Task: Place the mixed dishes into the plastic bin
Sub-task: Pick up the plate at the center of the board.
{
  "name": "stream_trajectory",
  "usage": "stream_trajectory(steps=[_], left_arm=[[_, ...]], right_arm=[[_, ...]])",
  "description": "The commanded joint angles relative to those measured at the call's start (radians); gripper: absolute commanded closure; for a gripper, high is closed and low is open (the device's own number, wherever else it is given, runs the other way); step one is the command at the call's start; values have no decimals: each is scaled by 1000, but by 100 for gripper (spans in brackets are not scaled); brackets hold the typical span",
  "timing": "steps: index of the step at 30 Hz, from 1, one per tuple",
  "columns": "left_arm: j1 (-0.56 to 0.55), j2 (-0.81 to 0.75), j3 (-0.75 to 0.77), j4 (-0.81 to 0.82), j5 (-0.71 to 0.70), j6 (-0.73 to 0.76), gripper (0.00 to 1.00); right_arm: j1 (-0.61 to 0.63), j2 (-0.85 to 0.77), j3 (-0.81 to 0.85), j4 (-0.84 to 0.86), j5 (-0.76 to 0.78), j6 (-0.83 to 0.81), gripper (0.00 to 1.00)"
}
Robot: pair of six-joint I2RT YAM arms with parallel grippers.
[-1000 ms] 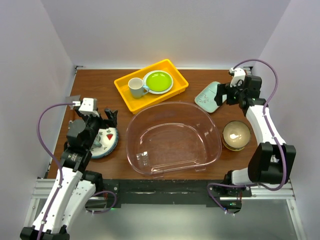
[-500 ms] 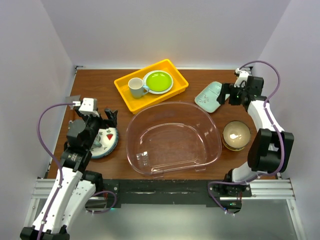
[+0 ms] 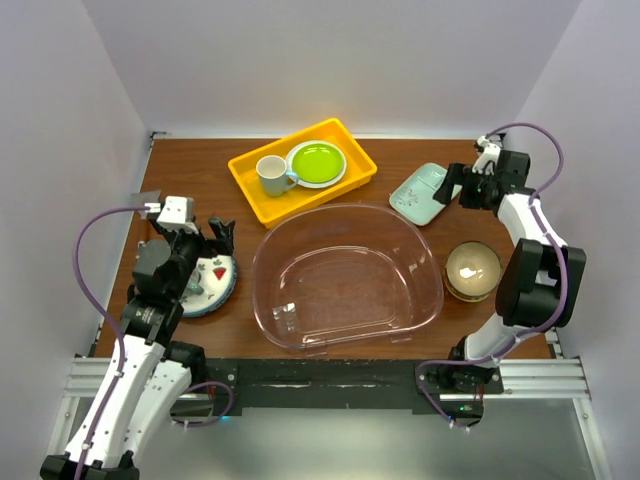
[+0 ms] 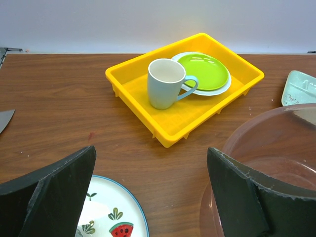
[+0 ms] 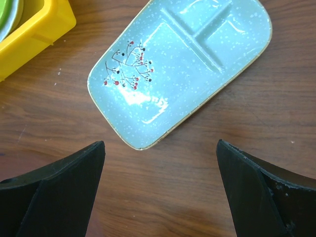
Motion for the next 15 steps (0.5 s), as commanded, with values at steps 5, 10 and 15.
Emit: stream_trajectory(steps=[5,10,15], left_arm=[[9,-7,14,50,-3,18,0],[9,-5,14,50,-2,18,0],[9,-4,14,48,-2,18,0]], right_arm=[[-13,15,49,47,-53,43,1],[-24,27,40,74,-75,93,1],[-42,59,43,94,-50,159,1]])
